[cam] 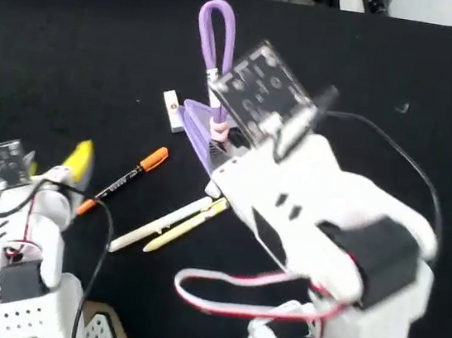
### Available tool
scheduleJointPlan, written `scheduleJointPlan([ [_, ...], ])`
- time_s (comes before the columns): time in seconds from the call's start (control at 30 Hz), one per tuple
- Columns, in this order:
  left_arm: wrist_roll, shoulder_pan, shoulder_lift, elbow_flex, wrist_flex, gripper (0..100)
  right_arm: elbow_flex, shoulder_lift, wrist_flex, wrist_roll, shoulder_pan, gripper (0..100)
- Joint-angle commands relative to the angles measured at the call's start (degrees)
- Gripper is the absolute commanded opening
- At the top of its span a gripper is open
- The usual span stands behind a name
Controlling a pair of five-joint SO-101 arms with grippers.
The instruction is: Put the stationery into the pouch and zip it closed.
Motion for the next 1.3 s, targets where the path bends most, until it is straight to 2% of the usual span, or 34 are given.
scheduleJointPlan([
  [0.0, -0.3, 13.7, -0.5, -9.7, 0.2, 36, -2.8, -3.3, 2.1, 0.0, 0.7, 1.1],
  [0.1, 0.3, 22.4, -0.5, -13.7, 0.4, 36, -3.0, -2.5, 1.1, 0.0, 3.3, 1.1],
  [0.3, 11.5, 37.2, -0.5, -23.7, 8.6, 36, -3.3, 3.8, -7.5, -2.7, 9.2, 1.1],
  [0.43, 12.7, 39.1, -0.5, -27.6, 12.7, 36, -3.2, 6.7, -12.3, -3.7, 9.4, 1.1],
  [0.63, 13.1, 39.6, -0.5, -28.1, 13.2, 36, -2.9, 10.3, -22.4, -8.1, 9.1, 1.1],
  [0.73, 13.1, 40.5, -0.5, -28.3, 12.8, 36, -2.8, 13.3, -24.7, -8.5, 5.9, 1.1],
  [0.9, 13.1, 47.2, -0.4, -27.6, 12.6, 36, -3.6, 16.1, -25.0, -8.1, 0.4, 1.1],
  [0.97, 13.1, 47.6, -0.4, -26.2, 10.1, 36, -3.7, 15.8, -24.7, -8.1, -1.0, 1.1],
  [1.17, 13.1, 45.3, -0.4, -14.3, -5.5, 36, -3.6, 13.1, -22.9, -8.1, -4.4, 1.1],
  [1.27, 13.1, 44.4, -0.4, -10.4, -10.3, 36, -3.6, 11.0, -21.0, -8.0, -6.4, 1.1],
])
